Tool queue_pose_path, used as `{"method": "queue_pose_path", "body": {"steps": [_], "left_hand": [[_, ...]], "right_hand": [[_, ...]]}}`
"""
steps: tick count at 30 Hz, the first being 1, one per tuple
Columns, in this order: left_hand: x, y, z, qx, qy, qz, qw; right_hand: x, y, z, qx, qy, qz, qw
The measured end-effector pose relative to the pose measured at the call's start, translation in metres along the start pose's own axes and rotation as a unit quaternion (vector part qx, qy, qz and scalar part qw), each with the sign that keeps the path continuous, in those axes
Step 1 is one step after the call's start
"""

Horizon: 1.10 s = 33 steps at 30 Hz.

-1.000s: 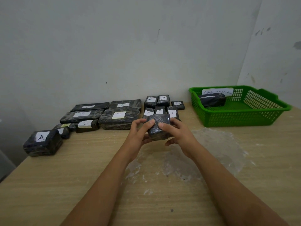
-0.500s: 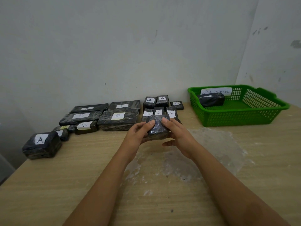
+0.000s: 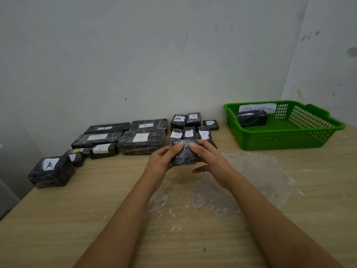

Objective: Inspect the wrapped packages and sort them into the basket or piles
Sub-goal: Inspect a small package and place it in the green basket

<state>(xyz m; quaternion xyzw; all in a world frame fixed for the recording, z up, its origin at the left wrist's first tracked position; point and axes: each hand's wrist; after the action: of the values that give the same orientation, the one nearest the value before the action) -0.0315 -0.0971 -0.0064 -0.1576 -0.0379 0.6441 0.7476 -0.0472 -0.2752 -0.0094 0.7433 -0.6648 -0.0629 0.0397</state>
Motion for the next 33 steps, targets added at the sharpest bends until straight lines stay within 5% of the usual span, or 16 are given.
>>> {"method": "queue_pose_path", "body": {"steps": [17,27,33], "left_hand": [[-0.001,0.001,0.006,0.097,0.019,0.016,0.995],[0.016,-0.005,-0.006,0.004,-0.029,-0.083,0.996],[0.015,-0.005,0.0,0.043,-0.025,-0.044,0.998]], "right_hand": [[0.003,-0.004,0.006,0.089,0.057,0.054,0.993],[0.014,-0.008,-0.001,-0.026,-0.022,0.05,0.998],[0.018,-0.012,0.002,-0.008,-0.085,0.032,0.996]]}}
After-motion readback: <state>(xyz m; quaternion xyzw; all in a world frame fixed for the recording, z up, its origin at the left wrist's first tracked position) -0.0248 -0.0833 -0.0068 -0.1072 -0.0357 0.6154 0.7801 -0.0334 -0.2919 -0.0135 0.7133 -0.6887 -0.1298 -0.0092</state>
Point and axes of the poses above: each hand's wrist, its own y-axis away from the middle knuckle, its own x-axis out of the back of the hand, z = x × y, and after that the axes turned 13 degrees about -x, right-handed
